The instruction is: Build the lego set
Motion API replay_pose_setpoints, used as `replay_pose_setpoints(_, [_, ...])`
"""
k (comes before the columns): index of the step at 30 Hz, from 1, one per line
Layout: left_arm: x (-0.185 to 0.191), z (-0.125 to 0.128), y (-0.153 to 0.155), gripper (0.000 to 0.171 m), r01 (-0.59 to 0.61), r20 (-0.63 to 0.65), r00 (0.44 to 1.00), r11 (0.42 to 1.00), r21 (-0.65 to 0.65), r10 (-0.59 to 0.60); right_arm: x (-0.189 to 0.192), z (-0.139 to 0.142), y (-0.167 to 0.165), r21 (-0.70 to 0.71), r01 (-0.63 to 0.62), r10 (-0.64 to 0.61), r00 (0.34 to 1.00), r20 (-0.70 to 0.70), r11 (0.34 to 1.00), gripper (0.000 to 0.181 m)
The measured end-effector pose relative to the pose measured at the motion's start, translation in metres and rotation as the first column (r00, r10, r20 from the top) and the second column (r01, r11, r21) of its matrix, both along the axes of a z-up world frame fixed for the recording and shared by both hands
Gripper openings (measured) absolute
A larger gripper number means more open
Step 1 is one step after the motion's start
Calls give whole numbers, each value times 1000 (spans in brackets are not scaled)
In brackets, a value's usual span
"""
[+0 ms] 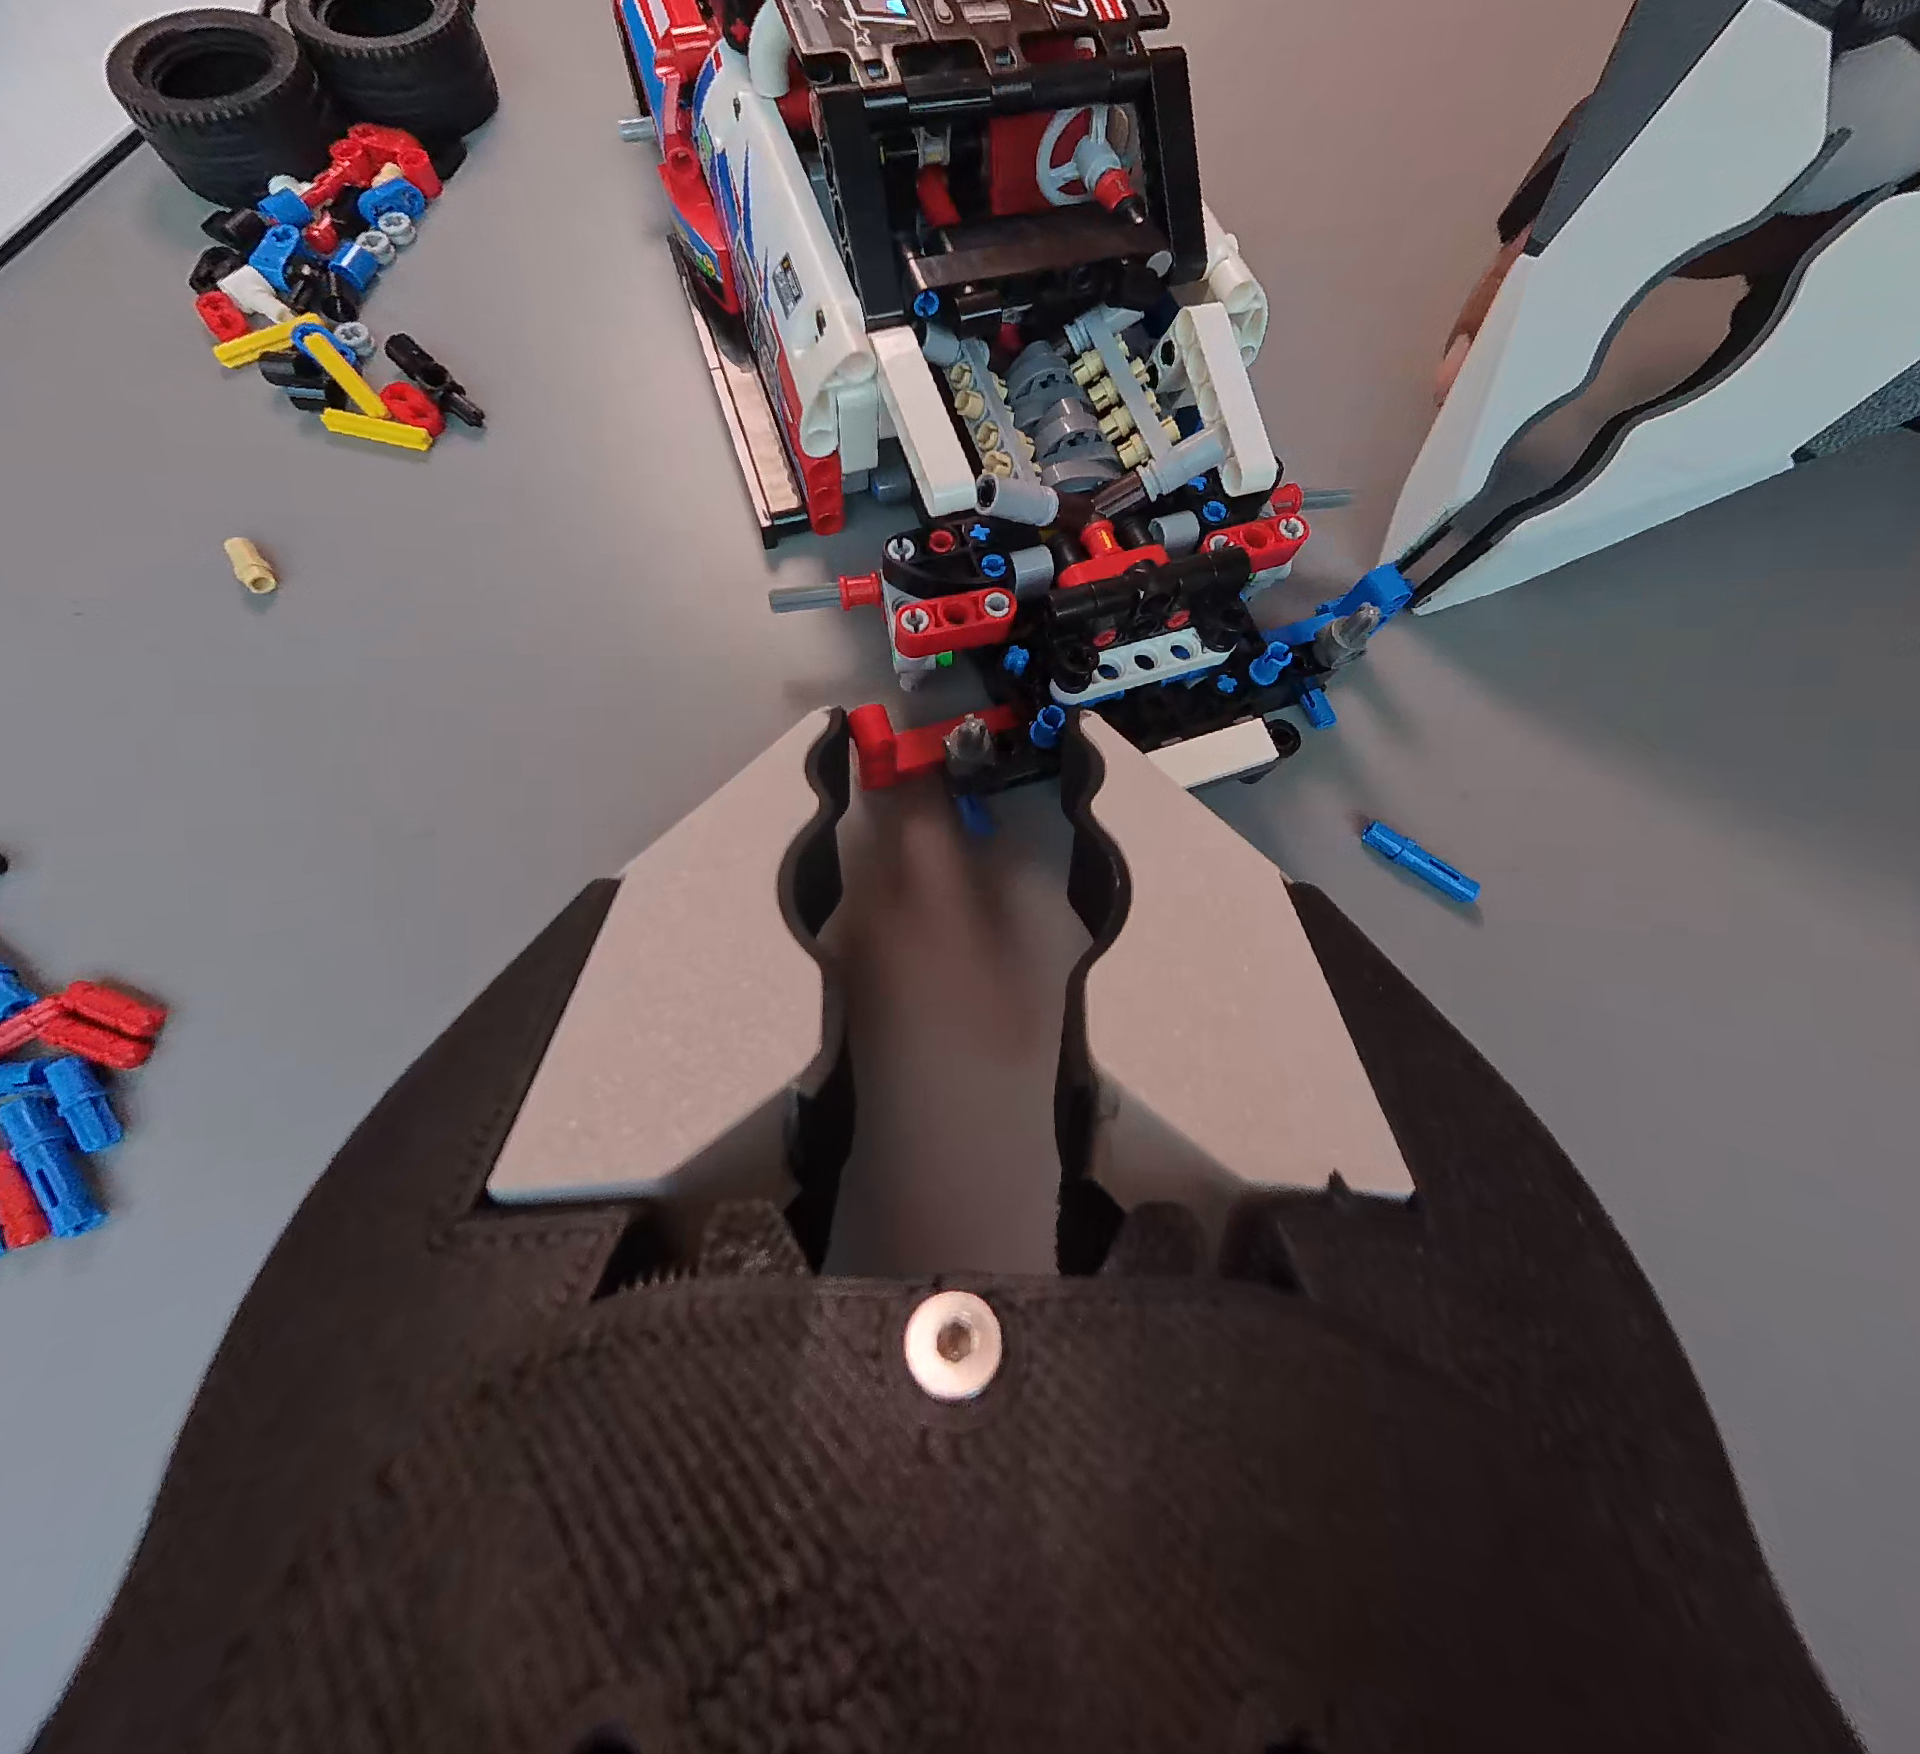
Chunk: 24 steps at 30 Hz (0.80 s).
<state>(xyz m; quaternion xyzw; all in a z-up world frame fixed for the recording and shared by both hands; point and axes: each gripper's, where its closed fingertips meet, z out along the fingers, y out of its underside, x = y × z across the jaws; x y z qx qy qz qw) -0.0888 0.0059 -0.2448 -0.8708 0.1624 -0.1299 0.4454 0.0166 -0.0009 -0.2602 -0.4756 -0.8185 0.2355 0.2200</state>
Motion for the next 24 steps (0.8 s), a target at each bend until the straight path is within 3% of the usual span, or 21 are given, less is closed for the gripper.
replay_pose_setpoints(3, [0,0,0,40,-1,-3,1000,1000,2,1,18,0,-4,-34,-75,77,994,71,997,2])
replay_pose_setpoints(7, [5,0,-1,40,21,2,1000,1000,-1,-21,43,0,-47,-97,-323,330,942,59,941,2])
replay_pose_setpoints(11, [12,0,-3,40,46,11,999,999,-4,-46,35,0,-65,-43,-374,376,925,48,926,6])
replay_pose_setpoints(13, [14,0,-3,40,50,5,999,999,-4,-50,27,7,-67,-66,-362,363,932,13,930,21])
replay_pose_setpoints(16, [17,0,-4,40,61,6,998,998,-5,-61,-1,22,-64,-73,-266,261,963,-73,961,18])
replay_pose_setpoints(19, [18,0,-4,40,63,15,998,998,-5,-63,-20,14,-56,-7,-167,167,985,-32,986,15])
replay_pose_setpoints(24, [19,0,-4,40,66,10,998,998,-3,-66,-30,6,-63,-55,-111,114,992,61,992,18])
